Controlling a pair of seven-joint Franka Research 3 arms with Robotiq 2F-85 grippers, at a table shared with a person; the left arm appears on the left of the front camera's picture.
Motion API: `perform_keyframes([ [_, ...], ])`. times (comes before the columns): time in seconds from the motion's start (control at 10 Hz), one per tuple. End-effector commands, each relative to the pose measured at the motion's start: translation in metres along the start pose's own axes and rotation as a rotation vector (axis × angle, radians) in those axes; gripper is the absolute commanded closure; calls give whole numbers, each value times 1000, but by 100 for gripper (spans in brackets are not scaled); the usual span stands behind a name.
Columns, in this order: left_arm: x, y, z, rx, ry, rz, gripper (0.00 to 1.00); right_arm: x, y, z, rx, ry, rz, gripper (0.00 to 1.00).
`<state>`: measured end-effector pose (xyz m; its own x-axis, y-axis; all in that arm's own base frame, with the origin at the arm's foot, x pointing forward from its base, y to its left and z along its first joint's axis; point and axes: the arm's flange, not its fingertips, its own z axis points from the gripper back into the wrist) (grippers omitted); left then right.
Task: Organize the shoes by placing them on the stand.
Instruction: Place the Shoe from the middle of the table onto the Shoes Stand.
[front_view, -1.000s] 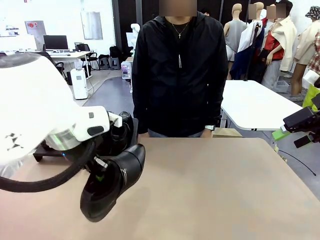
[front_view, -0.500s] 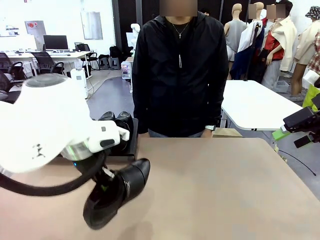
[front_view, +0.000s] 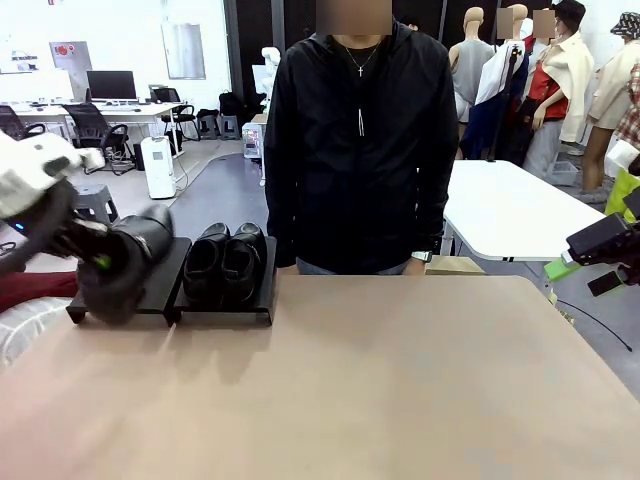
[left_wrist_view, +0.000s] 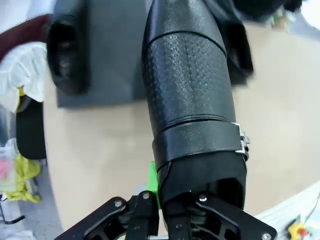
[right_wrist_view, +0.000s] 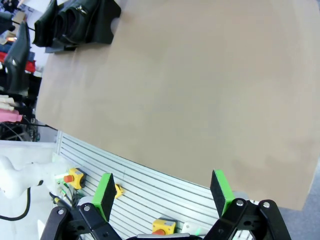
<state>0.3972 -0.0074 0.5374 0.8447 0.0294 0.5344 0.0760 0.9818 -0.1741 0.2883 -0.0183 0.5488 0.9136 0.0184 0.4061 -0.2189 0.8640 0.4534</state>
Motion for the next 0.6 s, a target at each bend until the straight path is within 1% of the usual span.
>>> perform_keyframes([
  [0.0,48,8,-46,57,-122,-7,100,-1,1,1,-11,3,-21,0],
  [0.1,59,19,-60,-19,-97,-91,100,-1,1,1,-11,3,-21,0],
  [0.2,61,23,-61,-66,-92,-32,100,-1,1,1,-11,3,-21,0],
  [0.3,52,18,-45,-18,-80,64,100,-1,1,1,-11,3,-21,0],
  [0.4,52,25,-60,28,-90,-18,100,-1,1,1,-11,3,-21,0],
  [0.5,52,25,-60,28,-90,-18,100,-1,1,1,-11,3,-21,0],
])
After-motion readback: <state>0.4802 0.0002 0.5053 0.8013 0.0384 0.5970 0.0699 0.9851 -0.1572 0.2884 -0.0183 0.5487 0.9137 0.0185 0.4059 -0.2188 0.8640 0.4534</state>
